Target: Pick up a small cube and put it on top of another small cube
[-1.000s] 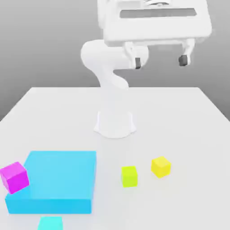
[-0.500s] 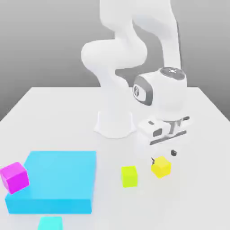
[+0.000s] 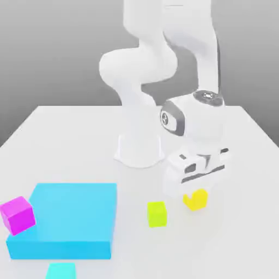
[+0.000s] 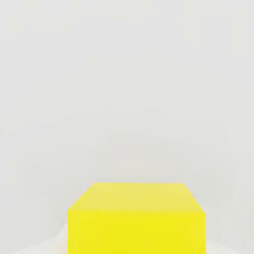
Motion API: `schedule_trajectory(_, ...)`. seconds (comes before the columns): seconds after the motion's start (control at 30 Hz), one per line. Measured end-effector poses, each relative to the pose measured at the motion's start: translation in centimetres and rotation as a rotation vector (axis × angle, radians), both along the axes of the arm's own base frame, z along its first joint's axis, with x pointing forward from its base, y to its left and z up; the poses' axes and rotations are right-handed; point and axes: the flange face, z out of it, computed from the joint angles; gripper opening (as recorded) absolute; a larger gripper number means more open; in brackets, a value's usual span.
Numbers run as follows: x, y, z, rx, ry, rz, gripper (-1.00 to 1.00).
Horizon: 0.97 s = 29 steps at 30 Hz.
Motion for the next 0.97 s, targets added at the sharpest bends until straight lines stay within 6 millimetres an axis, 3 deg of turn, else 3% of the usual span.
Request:
schedule_trajectory(0.17,0.6,-1.4,2.9,-0.006,-0.003,0.046,-1.0)
schedule_trajectory(0.57,4.2,-10.4,6.9,-0.005,-0.002,0.372,-1.0)
schedule_trajectory(0.83,4.6,-11.0,1.7,0.0,-0.002,0.4,-1.0)
schedule_trajectory(0.87,4.5,-10.9,1.0,-0.002,-0.001,0.402,1.0)
schedule_trajectory(0.97,4.4,-10.8,1.0,-0.002,-0.001,0.407,1.0)
